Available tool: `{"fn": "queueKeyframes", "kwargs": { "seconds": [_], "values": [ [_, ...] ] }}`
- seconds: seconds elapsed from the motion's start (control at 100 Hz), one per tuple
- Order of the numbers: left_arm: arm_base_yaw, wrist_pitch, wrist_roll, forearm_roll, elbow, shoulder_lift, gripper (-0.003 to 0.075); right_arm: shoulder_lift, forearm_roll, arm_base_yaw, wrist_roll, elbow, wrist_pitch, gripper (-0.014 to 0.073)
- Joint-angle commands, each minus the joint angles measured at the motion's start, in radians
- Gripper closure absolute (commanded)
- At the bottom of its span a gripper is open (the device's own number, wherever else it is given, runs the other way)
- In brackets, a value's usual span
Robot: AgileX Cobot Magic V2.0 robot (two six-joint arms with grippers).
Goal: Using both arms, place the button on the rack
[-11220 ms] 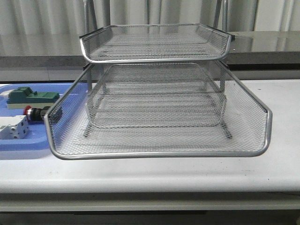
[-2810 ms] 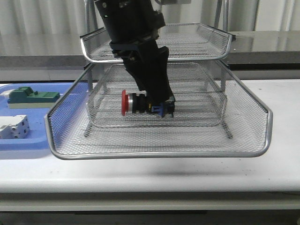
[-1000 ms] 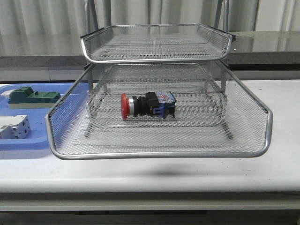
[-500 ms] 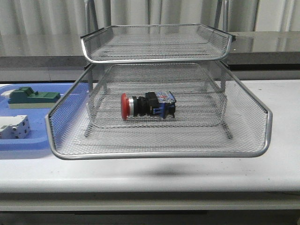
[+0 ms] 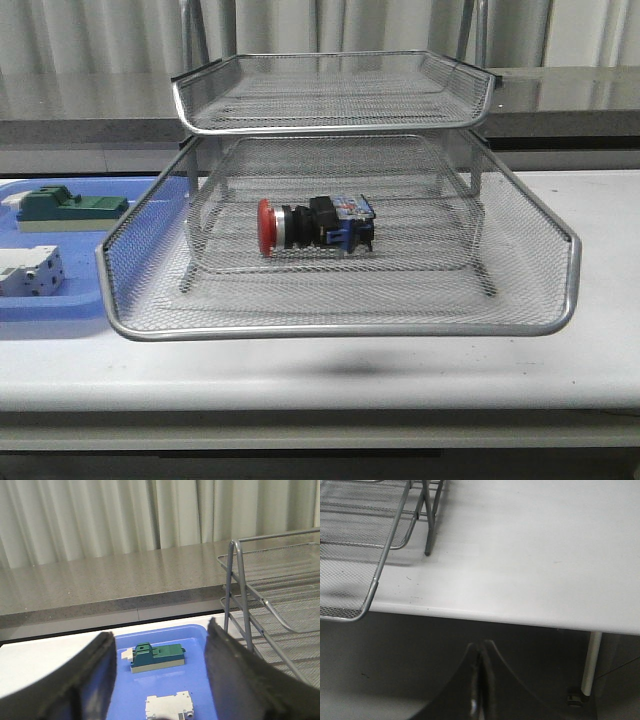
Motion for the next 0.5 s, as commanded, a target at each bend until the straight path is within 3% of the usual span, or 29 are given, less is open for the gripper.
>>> {"fn": "queueKeyframes", "kwargs": {
  "seconds": [0.0, 0.23, 0.49],
  "values": [
    [0.004, -0.079, -0.012, -0.016, -0.025, 0.008, 0.0461, 0.006, -0.011, -0.004, -0.004, -0.034, -0.065, 0.0664],
    [0.004, -0.077, -0.012, -0.016, -0.025, 0.008, 0.0741, 0.006, -0.011, -0.004, -0.004, -0.034, -0.065, 0.0664],
    [0.004, -0.077, -0.012, -0.016, -0.025, 0.008, 0.0740, 0.006, 0.003, -0.004, -0.004, -0.034, -0.074, 0.0664]
  ]
}}
